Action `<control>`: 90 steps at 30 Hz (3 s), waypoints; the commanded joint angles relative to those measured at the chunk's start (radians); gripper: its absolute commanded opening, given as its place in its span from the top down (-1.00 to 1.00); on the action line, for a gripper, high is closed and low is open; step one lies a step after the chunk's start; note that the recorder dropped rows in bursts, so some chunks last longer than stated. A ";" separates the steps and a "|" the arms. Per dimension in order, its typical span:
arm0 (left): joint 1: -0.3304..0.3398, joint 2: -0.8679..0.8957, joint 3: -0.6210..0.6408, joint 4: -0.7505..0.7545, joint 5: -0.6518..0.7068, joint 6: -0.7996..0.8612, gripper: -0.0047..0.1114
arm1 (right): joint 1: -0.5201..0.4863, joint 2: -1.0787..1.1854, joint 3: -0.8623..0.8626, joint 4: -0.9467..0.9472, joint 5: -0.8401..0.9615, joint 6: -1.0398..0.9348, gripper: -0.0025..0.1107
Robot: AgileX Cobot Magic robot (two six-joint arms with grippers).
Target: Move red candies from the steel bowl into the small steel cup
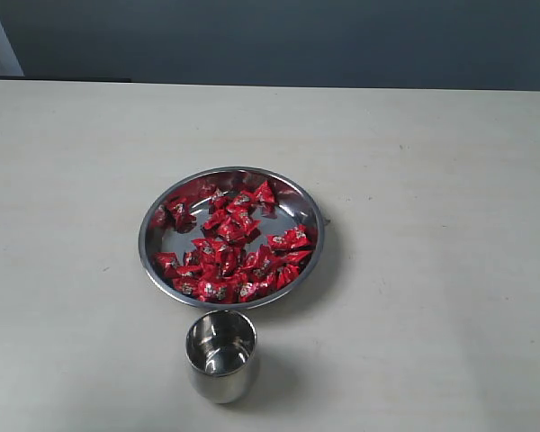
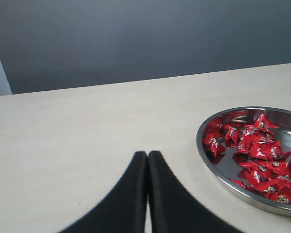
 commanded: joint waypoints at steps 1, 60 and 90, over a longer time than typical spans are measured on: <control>-0.001 -0.004 0.004 -0.005 -0.003 0.000 0.91 | -0.006 -0.004 0.002 0.023 -0.106 -0.010 0.97; -0.001 -0.004 0.004 -0.005 -0.003 0.000 0.91 | 0.526 2.171 -1.704 -0.082 1.414 -0.769 0.12; -0.001 -0.004 0.004 -0.005 -0.003 0.000 0.91 | 0.529 2.256 -1.788 -0.011 1.680 -0.835 0.12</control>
